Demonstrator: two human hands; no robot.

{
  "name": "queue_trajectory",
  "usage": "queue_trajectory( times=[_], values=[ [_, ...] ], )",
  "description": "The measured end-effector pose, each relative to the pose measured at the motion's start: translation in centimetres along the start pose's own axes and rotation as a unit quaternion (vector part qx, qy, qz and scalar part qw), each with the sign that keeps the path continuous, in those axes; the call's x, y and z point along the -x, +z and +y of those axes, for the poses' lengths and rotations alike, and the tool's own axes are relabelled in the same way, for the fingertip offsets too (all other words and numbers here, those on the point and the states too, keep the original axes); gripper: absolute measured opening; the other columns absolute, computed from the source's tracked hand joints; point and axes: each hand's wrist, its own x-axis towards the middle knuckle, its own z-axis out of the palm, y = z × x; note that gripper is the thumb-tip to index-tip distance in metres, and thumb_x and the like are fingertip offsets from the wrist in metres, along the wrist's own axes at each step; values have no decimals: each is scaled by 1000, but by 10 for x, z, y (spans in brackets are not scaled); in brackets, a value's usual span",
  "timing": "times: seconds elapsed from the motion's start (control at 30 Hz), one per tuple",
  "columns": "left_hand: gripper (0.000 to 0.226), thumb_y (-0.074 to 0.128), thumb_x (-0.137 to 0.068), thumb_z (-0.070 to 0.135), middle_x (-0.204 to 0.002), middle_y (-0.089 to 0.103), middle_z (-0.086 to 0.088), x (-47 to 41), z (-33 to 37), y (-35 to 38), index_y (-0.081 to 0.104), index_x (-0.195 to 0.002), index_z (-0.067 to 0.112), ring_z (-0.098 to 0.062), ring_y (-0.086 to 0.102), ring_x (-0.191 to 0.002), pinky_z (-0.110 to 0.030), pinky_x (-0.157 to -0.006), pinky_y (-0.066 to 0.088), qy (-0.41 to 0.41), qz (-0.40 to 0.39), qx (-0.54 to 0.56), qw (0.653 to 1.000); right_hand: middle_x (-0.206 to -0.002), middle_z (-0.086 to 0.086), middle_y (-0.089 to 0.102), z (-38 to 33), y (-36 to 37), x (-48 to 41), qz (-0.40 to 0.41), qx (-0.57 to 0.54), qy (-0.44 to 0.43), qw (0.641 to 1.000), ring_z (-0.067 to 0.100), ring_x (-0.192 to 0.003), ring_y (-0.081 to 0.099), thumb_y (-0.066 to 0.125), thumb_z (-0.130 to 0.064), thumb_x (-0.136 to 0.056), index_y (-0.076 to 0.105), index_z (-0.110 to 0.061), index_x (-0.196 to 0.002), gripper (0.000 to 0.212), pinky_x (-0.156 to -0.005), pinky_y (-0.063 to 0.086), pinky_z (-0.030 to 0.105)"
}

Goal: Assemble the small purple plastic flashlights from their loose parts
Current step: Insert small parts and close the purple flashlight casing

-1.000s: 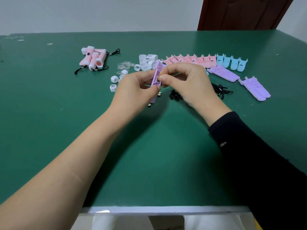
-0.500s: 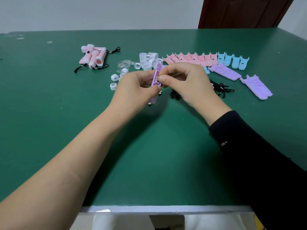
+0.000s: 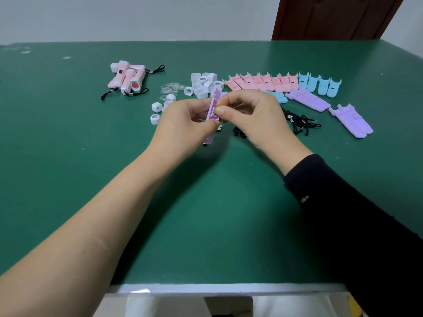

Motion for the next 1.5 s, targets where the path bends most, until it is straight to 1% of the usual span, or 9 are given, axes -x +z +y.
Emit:
queue_trajectory(
  times=[0.13, 0.3, 0.37, 0.5, 0.67, 1.13, 1.3, 1.4, 1.5],
  values=[
    [26, 58, -88, 0, -54, 55, 0, 0, 2, -1, 74, -102, 16, -12, 46, -50, -17, -54, 41, 1, -12, 29, 999, -77, -3, 68, -1, -3, -1, 1, -27, 7, 1000, 5, -68, 63, 71, -4, -83, 69, -17, -80, 13, -71, 49, 16],
    [23, 63, -91, 6, -70, 60, -9, -2, 9, -3, 73, -106, 21, -8, 50, -54, -14, -52, 39, -8, -23, 115, 993, -75, -6, 66, -7, -9, -2, 42, -190, 43, 980, 11, -65, 62, 67, -13, -88, 67, -19, -88, 6, -72, 50, 30],
    [20, 64, -91, 7, -79, 67, -12, -1, 9, -3, 72, -104, 20, -7, 54, -54, -14, -51, 41, -28, -19, 142, 989, -77, -8, 64, -6, -8, -3, 57, -245, 90, 964, 8, -64, 60, 65, -18, -90, 62, -20, -94, 6, -69, 48, 27],
    [16, 64, -91, 7, -89, 68, -27, 0, 10, 0, 70, -100, 19, -7, 54, -54, -18, -52, 41, -52, -19, 163, 985, -91, -7, 69, -5, -3, -2, -39, -215, 168, 961, 6, -80, 62, 66, -25, -89, 66, -23, -100, 11, -73, 46, 25],
    [14, 64, -91, 6, -78, 63, -15, 0, 9, 1, 68, -98, 17, -10, 55, -54, -22, -53, 41, -49, -26, 176, 983, -97, 11, 69, -7, 4, 0, -51, -255, 166, 951, 18, -84, 63, 64, -18, -90, 70, -14, -98, 10, -80, 54, 32],
    [15, 62, -92, 3, -69, 63, -10, 2, 10, 3, 65, -104, 11, -11, 54, -54, -22, -53, 41, -28, -20, 159, 987, -86, 6, 72, -3, 4, -1, -37, -269, 156, 950, 17, -78, 65, 66, -16, -88, 71, -16, -90, 6, -76, 57, 31],
    [22, 58, -95, 9, -92, 71, -1, 0, 10, 3, 65, -115, 6, -7, 54, -60, -17, -54, 42, -93, -57, 241, 964, -73, -3, 65, -4, 0, -5, -44, -298, 171, 938, 8, -67, 62, 62, -30, -92, 70, -3, -98, 29, -74, 56, 32],
    [16, 52, -97, 10, -77, 70, 10, -1, 12, 2, 66, -105, 12, -3, 53, -57, -13, -53, 42, -139, -104, 293, 940, -68, -5, 64, -1, -2, -7, -40, -316, 185, 930, 6, -63, 63, 59, -30, -95, 77, -17, -80, 27, -72, 56, 32],
    [22, 48, -98, 12, -78, 69, 10, -1, 13, 0, 68, -93, 18, -4, 56, -64, -18, -60, 40, -178, -150, 323, 917, -84, 0, 72, -1, -1, -7, -44, -322, 192, 926, 8, -64, 63, 56, -25, -96, 77, -18, -90, 22, -62, 54, 25]
  ],
)
